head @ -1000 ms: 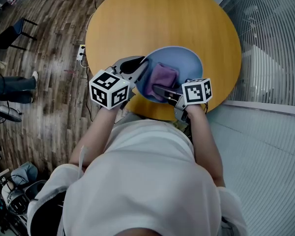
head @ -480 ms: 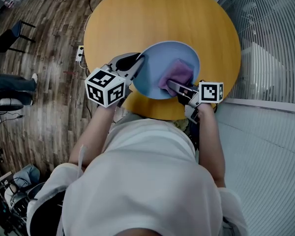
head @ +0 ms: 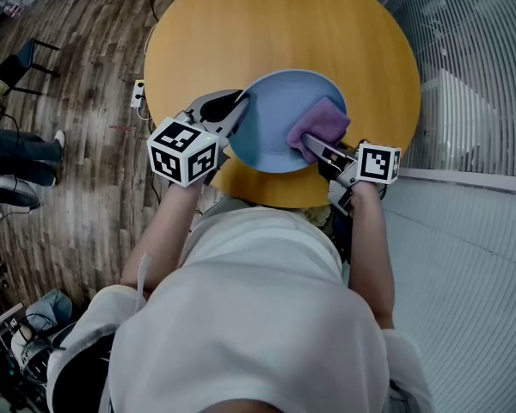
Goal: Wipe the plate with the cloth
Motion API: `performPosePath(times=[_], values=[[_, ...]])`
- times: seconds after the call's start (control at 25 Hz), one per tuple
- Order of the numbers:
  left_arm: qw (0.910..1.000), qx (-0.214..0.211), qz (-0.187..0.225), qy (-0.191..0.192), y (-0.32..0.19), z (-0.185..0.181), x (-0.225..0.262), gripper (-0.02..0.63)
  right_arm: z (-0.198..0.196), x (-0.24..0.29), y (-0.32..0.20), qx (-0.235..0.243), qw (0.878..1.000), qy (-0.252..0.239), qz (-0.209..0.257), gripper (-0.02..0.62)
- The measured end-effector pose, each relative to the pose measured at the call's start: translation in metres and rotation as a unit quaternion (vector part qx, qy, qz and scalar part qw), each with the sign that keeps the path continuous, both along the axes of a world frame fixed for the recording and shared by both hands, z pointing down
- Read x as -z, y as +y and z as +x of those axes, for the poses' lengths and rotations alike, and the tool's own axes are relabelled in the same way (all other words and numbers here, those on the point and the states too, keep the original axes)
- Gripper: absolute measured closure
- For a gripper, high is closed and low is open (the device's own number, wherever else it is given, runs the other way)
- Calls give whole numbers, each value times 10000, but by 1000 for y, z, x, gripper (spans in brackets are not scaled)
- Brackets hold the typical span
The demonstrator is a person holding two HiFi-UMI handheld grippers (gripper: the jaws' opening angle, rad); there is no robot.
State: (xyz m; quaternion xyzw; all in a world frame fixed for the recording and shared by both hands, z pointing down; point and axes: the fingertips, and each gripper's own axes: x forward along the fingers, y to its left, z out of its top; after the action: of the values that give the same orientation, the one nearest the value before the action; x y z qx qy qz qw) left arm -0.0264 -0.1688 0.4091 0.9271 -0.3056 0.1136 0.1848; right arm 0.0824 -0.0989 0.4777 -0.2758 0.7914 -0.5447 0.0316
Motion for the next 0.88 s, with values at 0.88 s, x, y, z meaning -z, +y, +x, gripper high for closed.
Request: performPosePath(times=[0.88], values=[[9980, 95, -620, 38, 2, -9, -34, 568, 42, -10, -5, 606, 9218, 3758, 728, 508]])
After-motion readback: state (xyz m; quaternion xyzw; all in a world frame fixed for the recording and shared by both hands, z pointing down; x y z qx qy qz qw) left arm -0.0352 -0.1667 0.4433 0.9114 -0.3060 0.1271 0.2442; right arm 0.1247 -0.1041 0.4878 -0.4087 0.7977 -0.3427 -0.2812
